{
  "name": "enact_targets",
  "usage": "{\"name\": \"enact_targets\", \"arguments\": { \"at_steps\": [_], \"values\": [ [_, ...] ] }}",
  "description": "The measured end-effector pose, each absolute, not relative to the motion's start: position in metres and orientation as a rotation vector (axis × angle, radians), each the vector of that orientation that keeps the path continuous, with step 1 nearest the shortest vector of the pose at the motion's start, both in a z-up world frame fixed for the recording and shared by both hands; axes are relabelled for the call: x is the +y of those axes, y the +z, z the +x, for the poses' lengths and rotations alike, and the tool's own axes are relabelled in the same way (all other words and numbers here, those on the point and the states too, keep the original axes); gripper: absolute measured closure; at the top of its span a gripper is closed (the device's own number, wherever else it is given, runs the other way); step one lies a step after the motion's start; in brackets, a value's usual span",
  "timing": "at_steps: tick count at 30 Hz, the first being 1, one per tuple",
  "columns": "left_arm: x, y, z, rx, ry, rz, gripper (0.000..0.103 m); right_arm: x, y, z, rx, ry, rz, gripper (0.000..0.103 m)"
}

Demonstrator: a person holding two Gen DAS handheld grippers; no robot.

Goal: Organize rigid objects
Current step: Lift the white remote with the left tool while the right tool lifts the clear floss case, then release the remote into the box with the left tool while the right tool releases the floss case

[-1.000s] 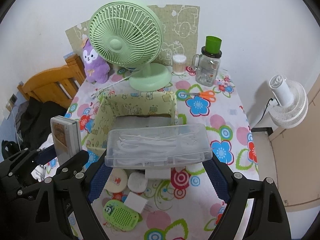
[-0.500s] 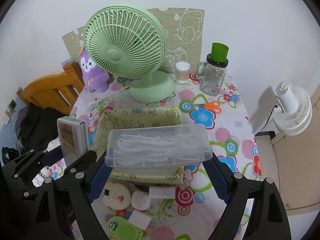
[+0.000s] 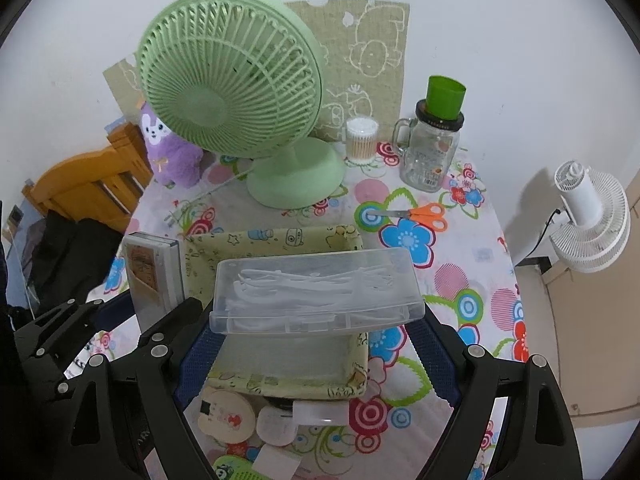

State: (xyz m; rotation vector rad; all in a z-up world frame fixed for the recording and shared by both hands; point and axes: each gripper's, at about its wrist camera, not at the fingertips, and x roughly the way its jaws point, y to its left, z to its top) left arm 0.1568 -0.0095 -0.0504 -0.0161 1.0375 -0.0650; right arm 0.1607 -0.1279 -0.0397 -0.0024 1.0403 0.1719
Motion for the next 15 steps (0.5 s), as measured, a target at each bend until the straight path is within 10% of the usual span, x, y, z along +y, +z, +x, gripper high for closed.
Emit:
{"name": "enact_targets", "arguments": {
  "at_steps": [15],
  "values": [
    [-0.011,-0.1,0.19,1.14,-0.065,-0.003,0.058,-0.121,-0.084,0.194,1.143,0.168,-0.004,0.014]
  ]
}}
